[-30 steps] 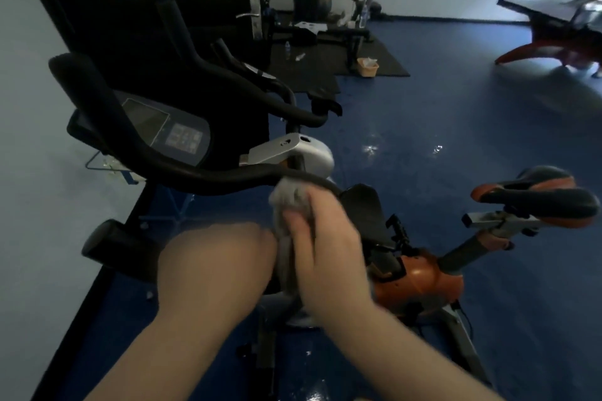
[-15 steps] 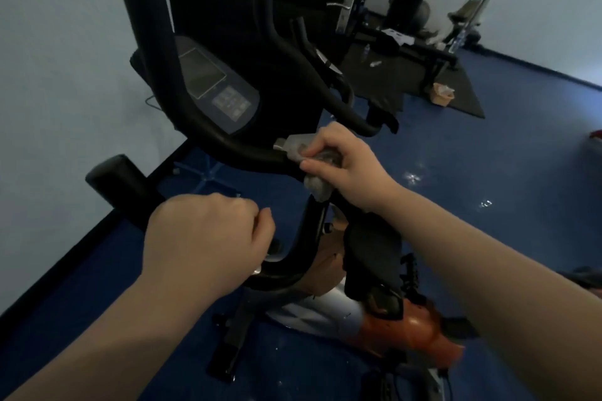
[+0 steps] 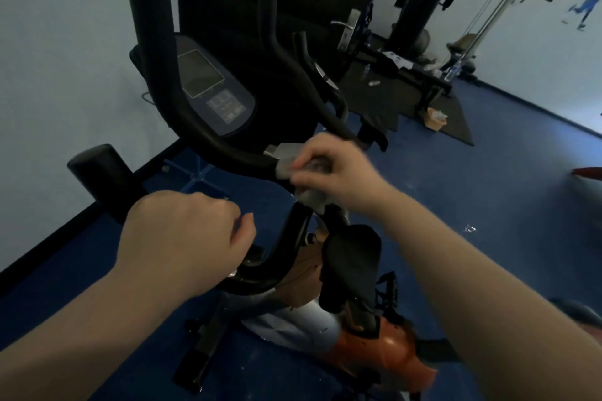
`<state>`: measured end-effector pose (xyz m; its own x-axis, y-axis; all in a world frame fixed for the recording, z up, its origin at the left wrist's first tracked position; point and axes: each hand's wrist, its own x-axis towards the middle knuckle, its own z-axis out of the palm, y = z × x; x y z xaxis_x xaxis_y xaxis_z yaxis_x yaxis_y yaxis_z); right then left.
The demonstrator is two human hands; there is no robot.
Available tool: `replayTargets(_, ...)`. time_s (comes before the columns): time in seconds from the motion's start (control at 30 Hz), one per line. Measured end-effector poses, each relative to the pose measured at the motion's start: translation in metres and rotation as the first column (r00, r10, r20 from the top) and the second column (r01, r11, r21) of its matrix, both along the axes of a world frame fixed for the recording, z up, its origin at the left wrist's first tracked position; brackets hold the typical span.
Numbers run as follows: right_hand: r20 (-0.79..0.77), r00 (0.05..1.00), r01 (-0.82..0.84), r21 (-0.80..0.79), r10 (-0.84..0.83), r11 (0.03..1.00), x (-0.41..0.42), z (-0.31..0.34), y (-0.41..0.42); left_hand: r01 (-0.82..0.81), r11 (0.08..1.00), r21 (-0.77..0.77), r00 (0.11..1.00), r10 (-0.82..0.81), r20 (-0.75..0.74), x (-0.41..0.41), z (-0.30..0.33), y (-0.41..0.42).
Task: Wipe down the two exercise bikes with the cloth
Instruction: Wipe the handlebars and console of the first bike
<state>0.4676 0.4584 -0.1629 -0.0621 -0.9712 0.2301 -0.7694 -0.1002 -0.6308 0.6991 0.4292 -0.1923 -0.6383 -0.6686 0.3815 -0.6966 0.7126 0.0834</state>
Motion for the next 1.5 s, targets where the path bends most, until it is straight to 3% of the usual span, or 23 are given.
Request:
replayTargets(0.13,0.026,1.0,-0.014,0.118,0.011,0.993,-0.017,-0.02,0.024,0.016,1.0,-0.016,0.999,-0.017,-0.03,0.003,-0.002,0.0)
replayTargets(0.27,0.15,0.984,0.034,0.383,-0.098,0.923,-0.047,-0.01,0.06,0.009,1.0,-0.015,0.999,-0.01,-0.033,0.002,-0.002,0.001)
replayTargets(0.47,0.165,0.985,0.028,0.124,-0.049,0.992,0.003,0.003,-0.006,0.021,0.999,-0.048,1.0,-0.022,-0.009,0.004,-0.001,-0.001)
replayTargets(0.57,0.183,0.98,0.044,0.167,-0.075,0.985,-0.003,-0.018,0.01,0.038,0.998,-0.044,0.999,-0.038,-0.004,0.005,-0.002,-0.002)
replayTargets(0.73,0.178,0.976,0.044,0.394,-0.123,0.918,-0.053,-0.015,0.06,0.033,0.999,-0.027,0.999,-0.034,-0.029,0.003,-0.004,-0.001)
replayTargets(0.87,0.256,0.963,0.025,0.239,-0.088,0.971,-0.025,0.0,0.013,0.027,0.999,-0.033,0.999,-0.028,-0.034,0.003,-0.002,0.0)
replayTargets(1.0,0.207,0.977,0.004,0.198,-0.046,0.98,-0.002,-0.016,0.004,0.049,0.998,-0.045,0.998,-0.051,-0.047,0.004,-0.003,-0.002)
replayTargets(1.17,0.171,0.972,0.072,0.441,-0.163,0.895,-0.04,-0.014,0.064,0.05,0.998,-0.048,0.995,-0.054,-0.086,0.005,-0.005,-0.001)
replayTargets(1.23,0.193,0.957,0.125,0.4,-0.217,0.908,-0.037,-0.003,0.06,0.061,0.997,-0.051,0.993,-0.066,-0.095,0.005,-0.006,-0.002)
replayTargets(1.3,0.234,0.927,0.249,0.208,-0.295,0.946,-0.013,0.008,0.041,0.069,0.995,-0.067,0.992,-0.076,-0.102,0.007,-0.006,-0.002)
replayTargets(1.33,0.188,0.935,0.281,0.125,-0.301,0.951,0.006,0.012,0.031,0.076,0.993,-0.087,0.991,-0.085,-0.103,0.007,-0.006,-0.003)
replayTargets(1.4,-0.091,0.959,0.277,0.09,-0.269,0.957,0.049,0.002,0.018,0.106,0.986,-0.126,0.988,-0.119,-0.101,0.008,-0.007,-0.004)
replayTargets(1.47,-0.36,0.887,0.34,0.084,-0.289,0.937,0.085,-0.02,0.017,0.143,0.978,-0.15,0.981,-0.16,-0.108,0.009,-0.007,-0.006)
replayTargets(1.5,-0.415,0.836,0.414,0.045,-0.36,0.909,0.098,-0.028,0.021,0.161,0.973,-0.165,0.977,-0.181,-0.112,0.011,-0.007,-0.006)
